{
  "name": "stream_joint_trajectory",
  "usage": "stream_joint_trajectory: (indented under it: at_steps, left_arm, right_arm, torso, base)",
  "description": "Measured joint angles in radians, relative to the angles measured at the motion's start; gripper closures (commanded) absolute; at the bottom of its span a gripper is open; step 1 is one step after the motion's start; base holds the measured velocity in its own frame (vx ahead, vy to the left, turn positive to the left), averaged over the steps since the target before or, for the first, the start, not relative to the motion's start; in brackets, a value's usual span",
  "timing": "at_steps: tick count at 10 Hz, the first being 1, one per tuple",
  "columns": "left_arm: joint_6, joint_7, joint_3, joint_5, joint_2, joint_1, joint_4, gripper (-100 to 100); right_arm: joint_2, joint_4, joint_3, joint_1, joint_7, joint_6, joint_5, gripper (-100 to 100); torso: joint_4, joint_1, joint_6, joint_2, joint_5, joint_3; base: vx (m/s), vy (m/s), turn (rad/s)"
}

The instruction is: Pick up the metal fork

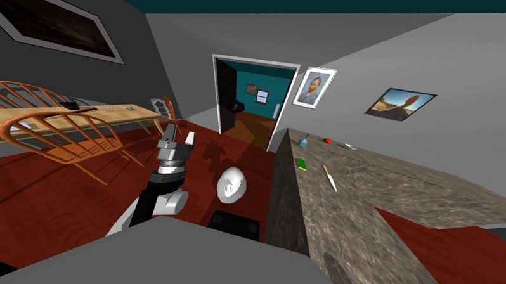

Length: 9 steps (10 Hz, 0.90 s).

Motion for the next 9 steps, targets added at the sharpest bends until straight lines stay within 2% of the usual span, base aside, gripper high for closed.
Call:
stream_joint_trajectory:
  at_steps: [2, 4, 6, 9]
  left_arm:
    - [0.0, 0.0, 0.0, 0.0, 0.0, 0.0, 0.0, 0]
    - [0.0, 0.0, 0.0, 0.0, 0.0, 0.0, 0.0, 0]
    - [0.0, 0.0, 0.0, 0.0, 0.0, 0.0, 0.0, 0]
    - [0.0, 0.0, 0.0, 0.0, 0.0, 0.0, 0.0, 0]
  right_arm:
    - [0.02, 0.016, 0.028, 0.001, 0.043, -0.009, -0.052, -100]
    - [0.055, 0.064, 0.077, -0.013, 0.092, -0.031, -0.11, -100]
    - [0.06, 0.074, 0.085, -0.013, 0.11, -0.037, -0.135, -100]
    - [0.06, 0.074, 0.085, -0.013, 0.11, -0.036, -0.138, -100]
  torso:
    - [0.0, -0.002, 0.0, -0.001, 0.0, -0.001]
    - [0.0, -0.001, 0.0, -0.001, 0.0, 0.0]
    - [0.0, -0.002, 0.0, -0.001, 0.0, -0.001]
    - [0.0, -0.003, 0.0, -0.003, -0.001, -0.001]
  base:
    - [-0.015, 0.015, 0.049]
    - [-0.02, 0.02, 0.066]
    - [-0.009, 0.009, 0.03]
    - [0.001, -0.001, -0.004]
